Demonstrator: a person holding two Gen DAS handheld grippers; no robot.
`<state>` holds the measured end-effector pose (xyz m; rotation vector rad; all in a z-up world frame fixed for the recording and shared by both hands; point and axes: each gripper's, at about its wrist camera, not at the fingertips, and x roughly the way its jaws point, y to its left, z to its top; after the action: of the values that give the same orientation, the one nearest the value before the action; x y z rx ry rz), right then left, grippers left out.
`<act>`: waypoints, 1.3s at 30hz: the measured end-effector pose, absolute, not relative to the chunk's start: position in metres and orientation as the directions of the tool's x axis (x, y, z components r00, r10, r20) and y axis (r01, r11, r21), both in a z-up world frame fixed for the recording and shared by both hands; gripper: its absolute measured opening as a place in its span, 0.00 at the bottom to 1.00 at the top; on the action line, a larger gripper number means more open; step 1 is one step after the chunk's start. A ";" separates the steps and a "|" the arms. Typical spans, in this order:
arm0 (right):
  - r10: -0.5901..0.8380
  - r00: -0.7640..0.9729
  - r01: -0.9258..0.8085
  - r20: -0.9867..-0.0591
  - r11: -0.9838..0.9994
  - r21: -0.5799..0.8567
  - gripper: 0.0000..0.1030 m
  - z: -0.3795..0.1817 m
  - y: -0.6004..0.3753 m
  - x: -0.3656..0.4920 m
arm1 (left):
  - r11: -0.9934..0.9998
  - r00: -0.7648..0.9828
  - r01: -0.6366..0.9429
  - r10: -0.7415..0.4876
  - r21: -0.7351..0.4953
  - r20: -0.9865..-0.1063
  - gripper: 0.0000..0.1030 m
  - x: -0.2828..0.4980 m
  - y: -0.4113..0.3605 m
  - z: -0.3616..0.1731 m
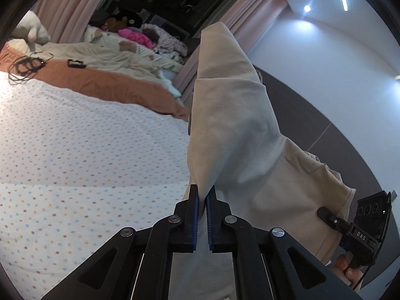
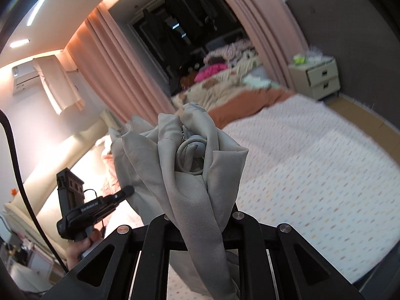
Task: Fold large clothes
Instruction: 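Lift the folded jacket bundle off the bed with both tools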
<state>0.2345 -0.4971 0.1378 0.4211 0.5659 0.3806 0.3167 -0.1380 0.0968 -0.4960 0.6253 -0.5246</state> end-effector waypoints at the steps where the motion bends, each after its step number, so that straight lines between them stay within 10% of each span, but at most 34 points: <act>1: 0.440 0.789 -0.222 -0.429 0.855 0.468 0.13 0.144 -0.503 0.232 | 0.749 0.688 0.316 -0.604 -0.583 -0.402 0.05 0.315 -0.146 0.100; 22: 0.148 0.853 0.003 -0.500 0.958 0.288 0.13 0.217 -0.636 0.181 | 0.607 0.502 0.511 -0.786 -0.609 -0.361 0.05 0.305 -0.322 0.132; 39: 0.058 0.727 0.102 -0.684 0.976 0.192 0.13 0.135 -0.711 0.286 | 0.647 0.350 0.380 -0.762 -0.661 -0.545 0.04 0.402 -0.419 0.035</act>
<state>0.2860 -0.7107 0.1355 0.2233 0.7576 -0.0244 0.4016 -0.4194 0.0347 -0.4644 0.9498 -0.7747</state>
